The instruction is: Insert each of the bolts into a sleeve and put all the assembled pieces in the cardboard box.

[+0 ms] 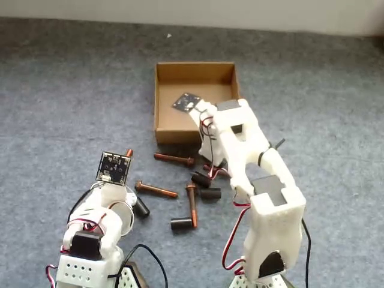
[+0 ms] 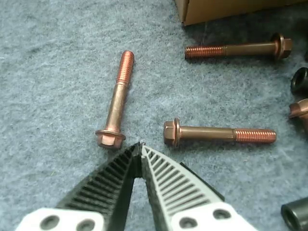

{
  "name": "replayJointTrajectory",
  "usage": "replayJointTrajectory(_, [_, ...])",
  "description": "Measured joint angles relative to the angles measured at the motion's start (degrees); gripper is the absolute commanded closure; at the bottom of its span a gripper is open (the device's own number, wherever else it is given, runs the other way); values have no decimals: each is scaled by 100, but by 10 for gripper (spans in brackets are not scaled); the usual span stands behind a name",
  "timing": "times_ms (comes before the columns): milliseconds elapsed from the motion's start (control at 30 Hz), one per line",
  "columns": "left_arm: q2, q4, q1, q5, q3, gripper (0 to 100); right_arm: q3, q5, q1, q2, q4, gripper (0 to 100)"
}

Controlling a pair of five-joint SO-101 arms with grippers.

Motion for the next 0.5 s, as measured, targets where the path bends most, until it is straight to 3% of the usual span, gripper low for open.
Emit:
replayJointTrajectory(233, [0, 0, 0, 0, 0, 992, 9, 0, 9, -352, 440, 993])
replayJointTrajectory(500, [0, 0, 0, 0, 0, 992, 237, -695, 9, -2242, 818, 993])
